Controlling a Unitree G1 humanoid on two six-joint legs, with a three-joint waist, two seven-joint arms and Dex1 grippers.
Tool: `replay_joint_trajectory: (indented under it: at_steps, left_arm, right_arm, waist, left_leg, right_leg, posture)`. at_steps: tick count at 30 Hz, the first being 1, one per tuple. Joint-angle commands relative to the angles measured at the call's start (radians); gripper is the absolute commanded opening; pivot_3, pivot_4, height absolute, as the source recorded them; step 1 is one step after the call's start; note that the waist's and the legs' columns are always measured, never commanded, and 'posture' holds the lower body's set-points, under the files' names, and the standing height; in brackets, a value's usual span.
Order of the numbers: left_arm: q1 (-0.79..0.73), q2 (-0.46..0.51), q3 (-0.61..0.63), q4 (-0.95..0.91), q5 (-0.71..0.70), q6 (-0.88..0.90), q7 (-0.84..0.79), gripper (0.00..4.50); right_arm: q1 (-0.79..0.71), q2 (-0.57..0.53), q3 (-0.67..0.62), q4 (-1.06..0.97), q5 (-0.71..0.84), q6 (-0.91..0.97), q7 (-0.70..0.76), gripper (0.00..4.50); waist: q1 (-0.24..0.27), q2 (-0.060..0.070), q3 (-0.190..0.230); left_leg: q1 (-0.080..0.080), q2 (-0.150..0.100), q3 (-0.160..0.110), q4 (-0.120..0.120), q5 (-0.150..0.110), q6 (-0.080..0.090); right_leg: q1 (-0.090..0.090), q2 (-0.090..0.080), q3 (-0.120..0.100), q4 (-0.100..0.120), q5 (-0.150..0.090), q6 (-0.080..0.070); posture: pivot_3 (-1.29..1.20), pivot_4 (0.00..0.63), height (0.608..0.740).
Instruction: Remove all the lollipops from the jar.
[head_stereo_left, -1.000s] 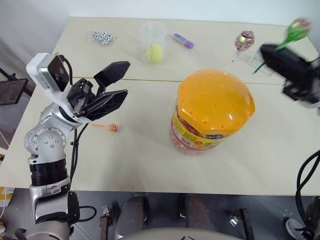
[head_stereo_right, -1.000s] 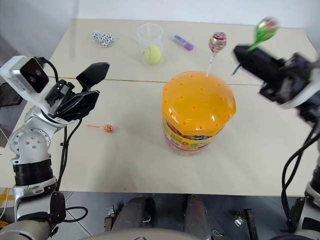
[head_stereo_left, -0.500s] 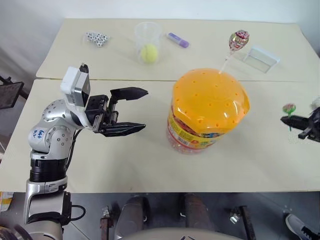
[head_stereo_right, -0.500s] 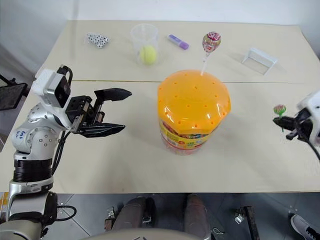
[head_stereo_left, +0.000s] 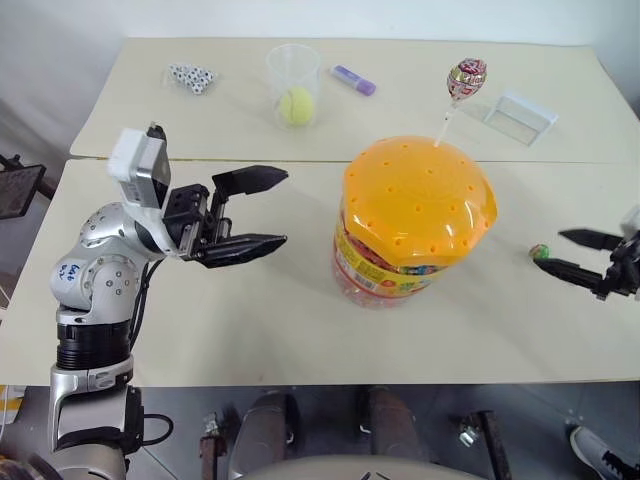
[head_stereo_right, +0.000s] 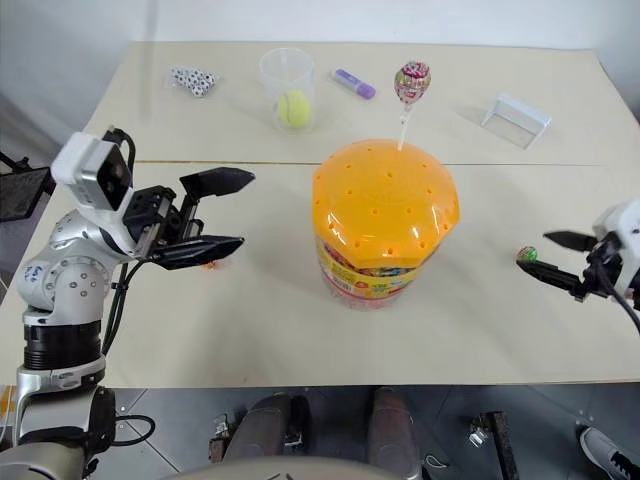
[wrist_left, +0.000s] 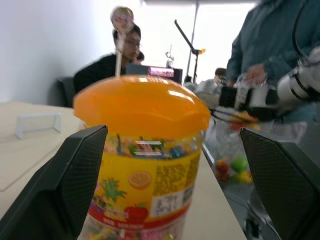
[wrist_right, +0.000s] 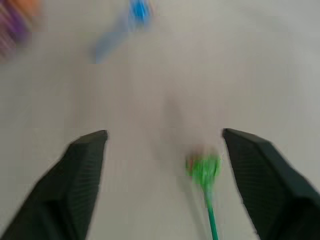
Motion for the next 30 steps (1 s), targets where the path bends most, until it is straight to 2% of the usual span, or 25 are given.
replay_joint_trajectory:
  at_steps: [1,4,6,11,18,21,30]
  left_arm:
    - [-0.005,-0.02,0.083,-0.019,-0.11,0.046,0.083,4.5]
    - [0.001,-0.034,0.107,-0.016,-0.149,0.068,0.123,4.5]
    - [0.003,-0.037,0.107,-0.019,-0.153,0.073,0.131,4.5]
    - [-0.004,-0.043,0.089,-0.021,-0.15,0.074,0.129,4.5]
    - [-0.008,-0.049,0.088,-0.031,-0.152,0.074,0.131,4.5]
    - [-0.005,-0.051,0.091,-0.038,-0.155,0.072,0.135,4.5]
    - [-0.003,-0.06,0.09,-0.048,-0.149,0.061,0.135,4.5]
  right_arm:
    - [-0.057,0.025,-0.135,-0.237,0.228,0.125,-0.045,4.06]
    - [-0.148,0.071,-0.12,-0.379,0.386,0.247,-0.144,4.06]
    - [-0.201,0.098,-0.084,-0.437,0.422,0.28,-0.184,4.06]
    - [-0.355,0.143,0.089,-0.492,0.421,0.36,-0.23,4.06]
    - [-0.472,0.184,0.201,-0.472,0.386,0.428,-0.274,4.06]
    - [-0.492,0.201,0.214,-0.458,0.376,0.437,-0.278,3.46]
    - [-0.498,0.206,0.194,-0.408,0.343,0.403,-0.234,0.36]
  waist:
    - [-0.002,0.0,0.0]
    - [-0.002,-0.001,0.0]
    - [-0.002,-0.001,0.0]
    - [0.01,-0.001,0.0]
    - [0.02,-0.001,0.0]
    - [0.018,-0.001,0.0]
    - [0.017,-0.002,-0.001]
  left_leg:
    - [0.0,0.0,-0.003,0.0,0.0,0.0]
    - [0.001,0.0,-0.009,0.0,0.0,0.0]
    - [0.001,0.0,-0.01,0.001,0.0,0.0]
    - [0.0,-0.001,-0.009,0.001,0.0,0.0]
    - [-0.002,-0.001,-0.003,0.001,0.0,0.0]
    - [-0.002,-0.001,-0.002,0.001,0.0,0.0]
    - [-0.002,-0.001,-0.001,0.001,0.0,0.0]
  right_leg:
    - [0.0,0.0,0.0,0.001,0.0,0.0]
    - [0.0,0.0,0.0,0.002,0.0,0.0]
    - [0.0,0.0,0.0,0.002,0.0,0.0]
    - [0.0,0.0,0.0,0.002,0.0,0.0]
    - [-0.001,0.0,-0.002,0.002,0.0,0.0]
    - [-0.001,0.0,-0.002,0.002,0.0,0.0]
    - [-0.001,0.0,-0.002,0.002,0.0,0.0]
  posture:
    - [0.0,0.15,0.74]
    - [0.0,0.15,0.74]
    - [0.0,0.15,0.74]
    - [0.0,0.15,0.74]
    - [0.0,0.15,0.74]
    - [0.0,0.15,0.74]
    - [0.0,0.15,0.74]
